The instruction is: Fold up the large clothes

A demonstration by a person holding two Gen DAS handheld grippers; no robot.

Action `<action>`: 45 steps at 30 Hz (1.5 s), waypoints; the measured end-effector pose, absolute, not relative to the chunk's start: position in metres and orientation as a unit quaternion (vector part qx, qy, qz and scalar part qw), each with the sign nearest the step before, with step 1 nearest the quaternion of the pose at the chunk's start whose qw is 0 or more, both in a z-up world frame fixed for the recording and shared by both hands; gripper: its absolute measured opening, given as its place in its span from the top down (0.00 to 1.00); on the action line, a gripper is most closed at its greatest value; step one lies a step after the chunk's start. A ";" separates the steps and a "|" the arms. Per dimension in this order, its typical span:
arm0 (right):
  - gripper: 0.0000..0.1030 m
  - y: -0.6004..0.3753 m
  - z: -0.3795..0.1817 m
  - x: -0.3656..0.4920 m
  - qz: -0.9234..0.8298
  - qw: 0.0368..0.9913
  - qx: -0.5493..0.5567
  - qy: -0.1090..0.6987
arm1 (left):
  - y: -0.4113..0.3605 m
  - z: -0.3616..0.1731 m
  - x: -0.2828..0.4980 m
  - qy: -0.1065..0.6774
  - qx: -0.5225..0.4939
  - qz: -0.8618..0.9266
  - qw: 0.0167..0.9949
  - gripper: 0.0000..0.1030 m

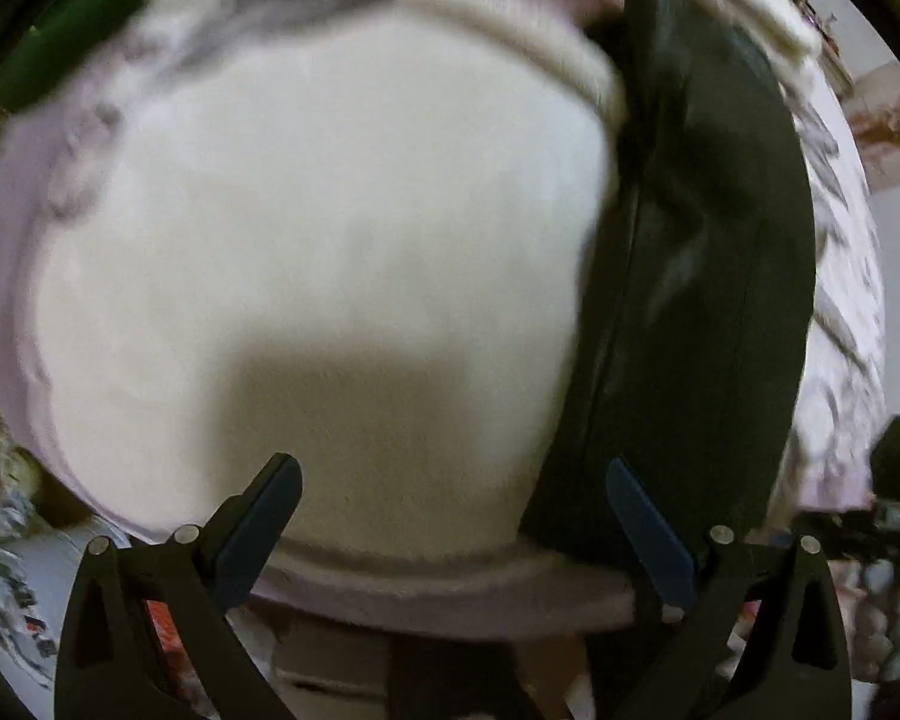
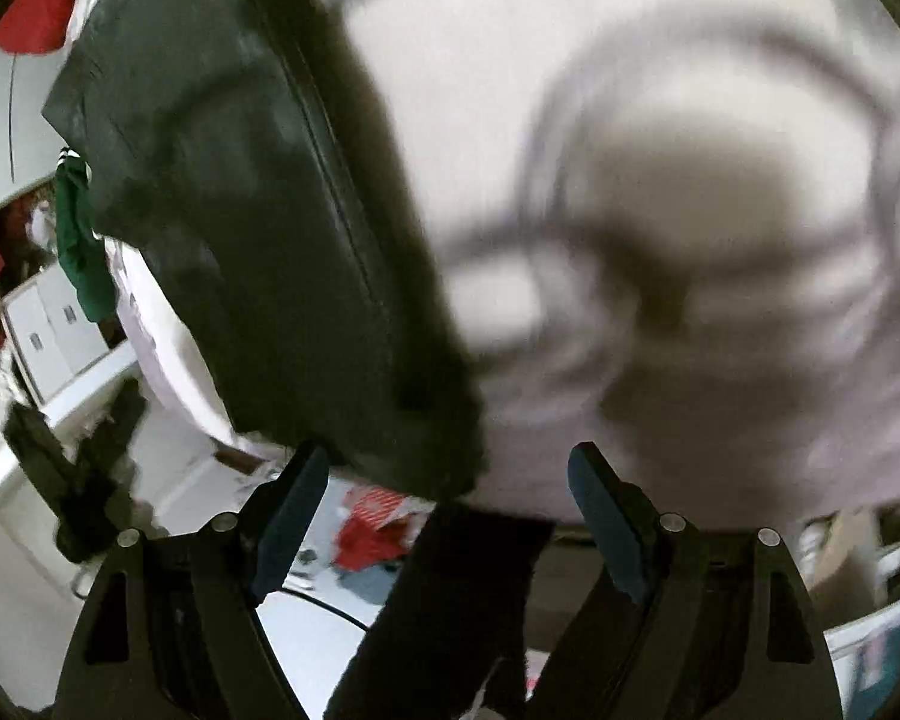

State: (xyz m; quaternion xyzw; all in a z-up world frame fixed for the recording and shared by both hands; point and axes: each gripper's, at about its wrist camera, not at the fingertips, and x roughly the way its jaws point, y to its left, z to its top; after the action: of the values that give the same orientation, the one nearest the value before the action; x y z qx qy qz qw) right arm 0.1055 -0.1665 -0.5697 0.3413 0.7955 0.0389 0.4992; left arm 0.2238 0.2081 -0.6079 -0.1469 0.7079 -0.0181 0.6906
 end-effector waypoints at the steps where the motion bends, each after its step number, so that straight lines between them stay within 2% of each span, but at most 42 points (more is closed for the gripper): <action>1: 0.18 -0.161 -0.578 0.097 0.037 0.499 0.357 0.789 | 0.206 -0.614 0.224 0.709 -0.155 -0.030 0.687 0.04; 3: 0.18 -0.151 -0.592 0.086 0.033 0.495 0.388 0.777 | 0.197 -0.623 0.231 0.704 -0.168 -0.059 0.688 0.07; 5: 0.19 -0.149 -0.598 0.087 0.029 0.489 0.420 0.764 | 0.184 -0.631 0.238 0.700 -0.162 -0.080 0.691 0.22; 7: 0.20 -0.144 -0.603 0.081 0.027 0.491 0.450 0.746 | 0.171 -0.640 0.241 0.697 -0.155 -0.100 0.693 0.71; 8: 0.20 -0.139 -0.603 0.083 0.020 0.492 0.460 0.739 | 0.165 -0.645 0.241 0.695 -0.164 -0.112 0.691 0.78; 10: 0.20 -0.134 -0.605 0.076 0.007 0.506 0.456 0.732 | 0.159 -0.646 0.236 0.683 -0.159 -0.113 0.704 0.82; 14: 0.20 -0.140 -0.609 0.078 -0.007 0.515 0.477 0.712 | 0.161 -0.631 0.214 0.666 -0.151 -0.136 0.717 0.84; 17: 0.19 -0.135 -0.612 0.082 0.007 0.524 0.469 0.711 | 0.174 -0.640 0.218 0.674 -0.183 -0.148 0.700 0.79; 20: 0.18 -0.125 -0.615 0.091 0.031 0.533 0.466 0.706 | 0.190 -0.662 0.232 0.687 -0.245 -0.173 0.662 0.63; 22: 0.18 -0.113 -0.620 0.103 0.042 0.535 0.462 0.706 | 0.189 -0.672 0.239 0.686 -0.274 -0.187 0.648 0.43; 25: 0.18 -0.117 -0.631 0.109 0.051 0.531 0.464 0.708 | 0.174 -0.675 0.248 0.686 -0.264 -0.198 0.648 0.32; 27: 0.18 -0.123 -0.631 0.113 0.058 0.535 0.470 0.700 | 0.164 -0.668 0.248 0.683 -0.233 -0.198 0.664 0.32; 28: 0.21 -0.125 -0.630 0.110 0.061 0.539 0.475 0.693 | 0.163 -0.665 0.247 0.680 -0.224 -0.199 0.669 0.32; 29: 0.27 -0.126 -0.626 0.107 0.064 0.543 0.479 0.687 | 0.157 -0.660 0.245 0.673 -0.212 -0.201 0.679 0.32; 30: 0.39 -0.137 -0.624 0.101 0.069 0.545 0.485 0.681 | 0.154 -0.656 0.244 0.669 -0.205 -0.203 0.685 0.32; 31: 0.50 -0.139 -0.621 0.100 0.074 0.546 0.492 0.674 | 0.150 -0.654 0.243 0.665 -0.197 -0.202 0.691 0.36; 33: 0.60 -0.134 -0.613 0.101 0.091 0.556 0.503 0.656 | 0.147 -0.653 0.242 0.662 -0.187 -0.193 0.700 0.48; 34: 0.60 -0.129 -0.611 0.104 0.097 0.563 0.490 0.658 | 0.146 -0.653 0.242 0.661 -0.187 -0.192 0.701 0.57; 35: 0.60 -0.123 -0.612 0.107 0.098 0.568 0.472 0.667 | 0.149 -0.653 0.242 0.662 -0.189 -0.189 0.701 0.62; 37: 0.52 -0.120 -0.620 0.113 0.089 0.565 0.455 0.683 | 0.153 -0.651 0.242 0.663 -0.206 -0.183 0.696 0.70; 40: 0.51 -0.121 -0.617 0.118 0.073 0.547 0.433 0.713 | 0.157 -0.641 0.240 0.672 -0.199 -0.145 0.698 0.70; 41: 0.49 -0.124 -0.609 0.119 0.063 0.541 0.412 0.731 | 0.161 -0.628 0.237 0.685 -0.167 -0.108 0.701 0.70; 43: 0.49 -0.130 -0.581 0.120 0.044 0.550 0.365 0.750 | 0.170 -0.603 0.227 0.693 -0.109 -0.048 0.711 0.69; 45: 0.49 -0.141 -0.552 0.122 0.033 0.566 0.329 0.756 | 0.177 -0.578 0.226 0.685 -0.092 -0.011 0.723 0.68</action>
State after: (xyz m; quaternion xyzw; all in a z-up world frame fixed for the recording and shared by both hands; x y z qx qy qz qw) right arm 0.1221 -0.1405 -0.5518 0.3291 0.7555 0.0328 0.5655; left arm 0.2259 0.1769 -0.5784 -0.0924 0.6846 -0.0114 0.7229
